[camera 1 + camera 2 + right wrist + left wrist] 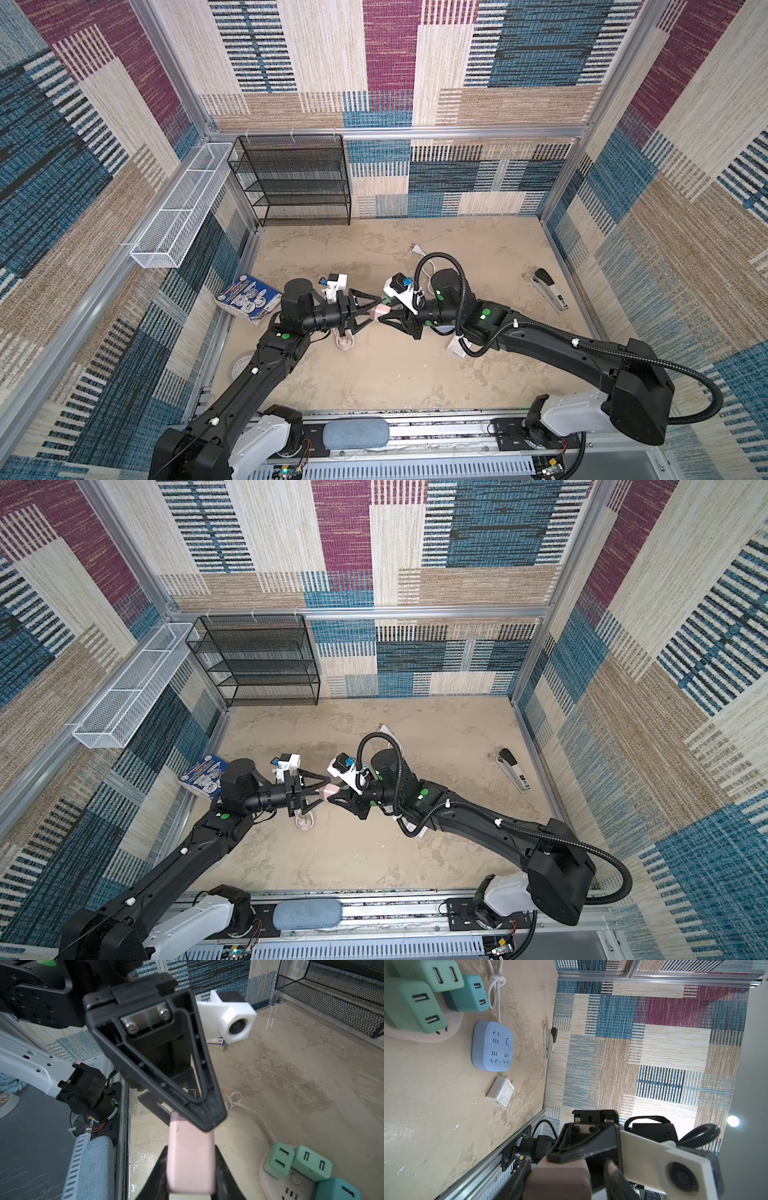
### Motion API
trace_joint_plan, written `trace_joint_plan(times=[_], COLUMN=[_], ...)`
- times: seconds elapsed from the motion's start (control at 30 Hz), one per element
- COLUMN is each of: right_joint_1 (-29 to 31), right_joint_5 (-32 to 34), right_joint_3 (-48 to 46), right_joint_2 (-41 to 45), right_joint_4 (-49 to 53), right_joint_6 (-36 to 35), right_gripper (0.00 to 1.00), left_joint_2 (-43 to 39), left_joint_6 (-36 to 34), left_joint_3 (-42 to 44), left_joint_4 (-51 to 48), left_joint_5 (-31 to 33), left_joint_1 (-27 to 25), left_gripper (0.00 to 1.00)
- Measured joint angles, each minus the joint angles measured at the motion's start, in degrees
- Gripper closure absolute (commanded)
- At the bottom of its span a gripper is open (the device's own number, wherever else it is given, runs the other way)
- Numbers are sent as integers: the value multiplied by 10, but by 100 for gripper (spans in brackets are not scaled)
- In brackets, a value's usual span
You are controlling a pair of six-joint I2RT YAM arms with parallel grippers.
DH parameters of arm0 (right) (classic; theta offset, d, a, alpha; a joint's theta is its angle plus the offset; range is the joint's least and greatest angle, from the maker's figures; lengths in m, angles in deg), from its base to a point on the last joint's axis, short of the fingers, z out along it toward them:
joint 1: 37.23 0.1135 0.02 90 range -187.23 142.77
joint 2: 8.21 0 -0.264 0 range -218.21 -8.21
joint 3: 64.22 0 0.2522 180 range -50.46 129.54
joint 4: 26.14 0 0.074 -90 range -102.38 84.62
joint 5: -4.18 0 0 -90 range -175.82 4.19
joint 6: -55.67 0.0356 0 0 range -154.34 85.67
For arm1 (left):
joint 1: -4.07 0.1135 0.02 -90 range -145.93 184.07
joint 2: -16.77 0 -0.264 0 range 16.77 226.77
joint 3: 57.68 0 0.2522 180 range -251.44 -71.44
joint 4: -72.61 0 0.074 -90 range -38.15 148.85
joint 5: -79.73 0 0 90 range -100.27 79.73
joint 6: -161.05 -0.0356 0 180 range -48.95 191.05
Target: Insert the plug
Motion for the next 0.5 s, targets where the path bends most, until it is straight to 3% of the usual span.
trace_joint_plan(times=[0.5], right_joint_1=[12], right_joint_5=[72], right_joint_3=[0], right_joint_2=[10], right_joint_4=[0], right_joint_6=[-27], right_gripper=[100], left_joint_2=[0], left_joint_6=[2], left_joint_3=[10], left_joint_4=[17], left_joint_5=[-7], left_joint_1=[-1], left_gripper=[47])
